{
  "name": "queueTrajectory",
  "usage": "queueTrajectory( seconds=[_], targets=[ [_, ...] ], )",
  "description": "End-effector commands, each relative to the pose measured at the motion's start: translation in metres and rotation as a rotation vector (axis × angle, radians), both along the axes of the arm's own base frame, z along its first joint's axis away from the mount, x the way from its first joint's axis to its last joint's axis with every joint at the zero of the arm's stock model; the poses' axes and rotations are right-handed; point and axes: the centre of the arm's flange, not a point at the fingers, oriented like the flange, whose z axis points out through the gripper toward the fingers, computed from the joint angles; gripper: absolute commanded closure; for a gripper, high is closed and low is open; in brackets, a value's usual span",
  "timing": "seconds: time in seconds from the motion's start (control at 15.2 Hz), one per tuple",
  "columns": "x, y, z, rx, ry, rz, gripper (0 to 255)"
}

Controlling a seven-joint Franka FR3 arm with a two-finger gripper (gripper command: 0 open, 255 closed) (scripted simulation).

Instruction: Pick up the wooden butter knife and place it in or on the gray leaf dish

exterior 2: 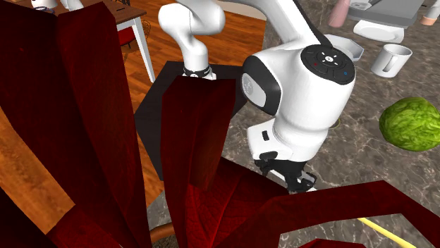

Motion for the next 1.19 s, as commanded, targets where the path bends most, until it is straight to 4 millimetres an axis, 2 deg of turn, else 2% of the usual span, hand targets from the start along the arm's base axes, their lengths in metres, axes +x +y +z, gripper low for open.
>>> queueTrajectory(
  seconds=[0.0,0.53,1.12],
  targets=[
    [0.0,0.0,0.0,0.0,0.0,0.0,255],
    [0.0,0.0,0.0,0.0,0.0,0.0,255],
    [0.0,0.0,0.047,0.0,0.0,0.0,255]
  ],
)
